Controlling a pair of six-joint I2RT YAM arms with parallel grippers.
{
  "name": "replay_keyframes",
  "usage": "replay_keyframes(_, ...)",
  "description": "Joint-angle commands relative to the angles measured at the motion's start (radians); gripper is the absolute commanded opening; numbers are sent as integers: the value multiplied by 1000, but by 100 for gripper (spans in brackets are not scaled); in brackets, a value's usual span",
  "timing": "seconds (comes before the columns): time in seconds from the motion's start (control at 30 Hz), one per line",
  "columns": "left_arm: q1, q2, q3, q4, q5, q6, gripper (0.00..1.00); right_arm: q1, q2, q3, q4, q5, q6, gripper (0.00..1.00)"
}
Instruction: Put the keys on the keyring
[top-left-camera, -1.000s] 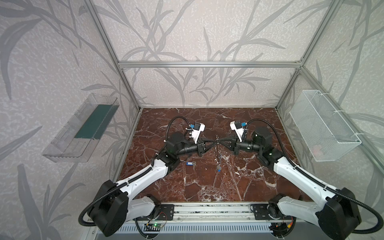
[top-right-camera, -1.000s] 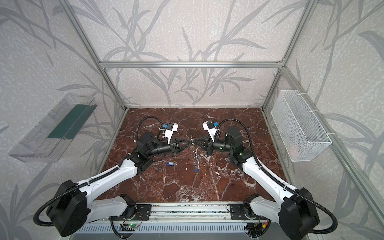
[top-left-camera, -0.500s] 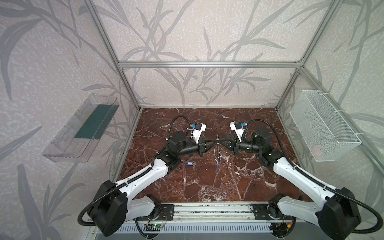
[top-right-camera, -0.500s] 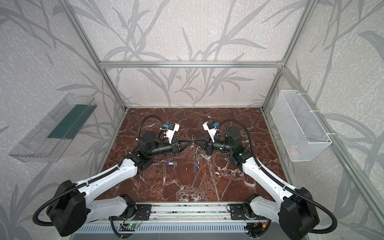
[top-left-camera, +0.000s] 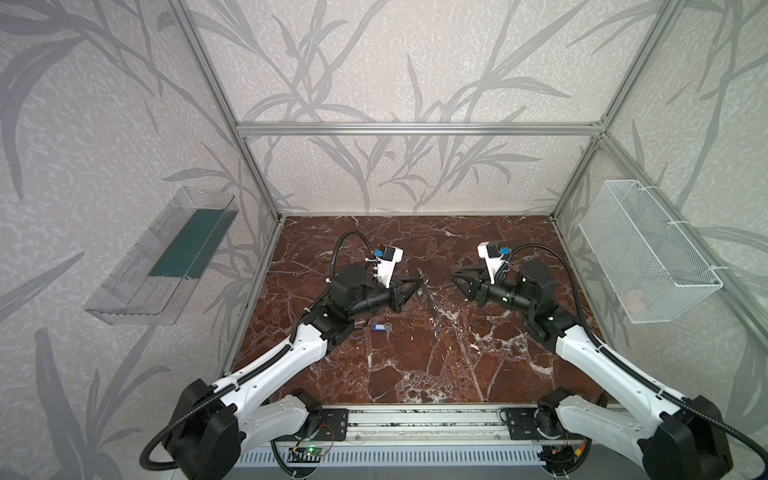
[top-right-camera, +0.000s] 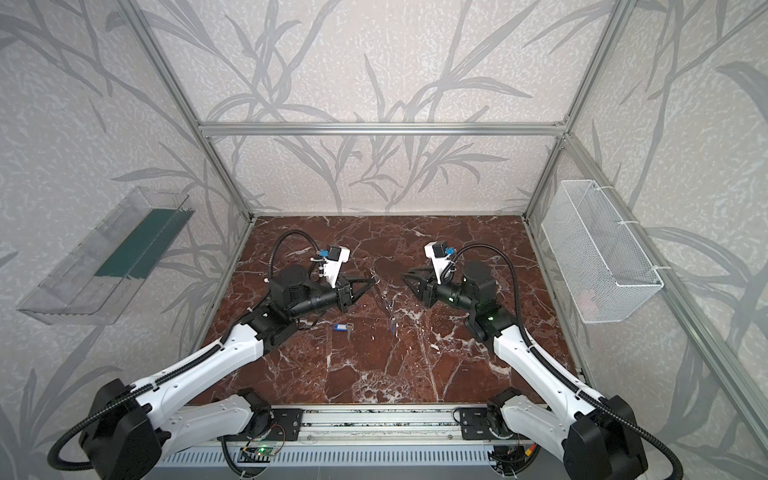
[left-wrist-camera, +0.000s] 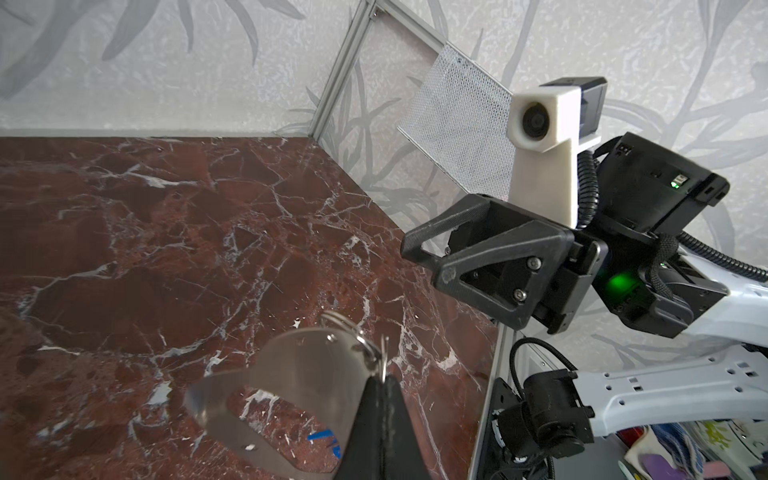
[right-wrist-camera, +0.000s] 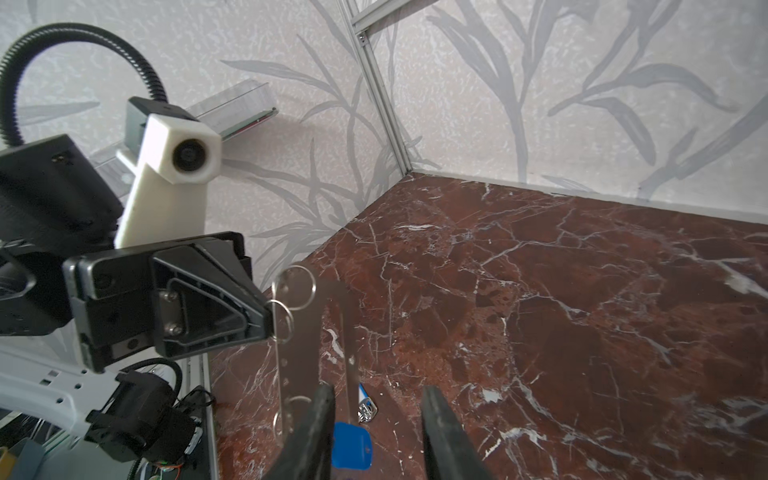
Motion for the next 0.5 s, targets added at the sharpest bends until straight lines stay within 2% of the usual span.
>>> replay_keyframes(0.0,-4,-48,27,-79,-129,33,0,-1,12,-8,36,34,19,37)
replay_keyframes(0.2,-11,-95,49,-210,-288,69,0,8,81,-4,60,28,38,39)
replay_keyframes(0.47,-14,-184,30,-265,-384,72,0,121,199,10,59,109,8,41)
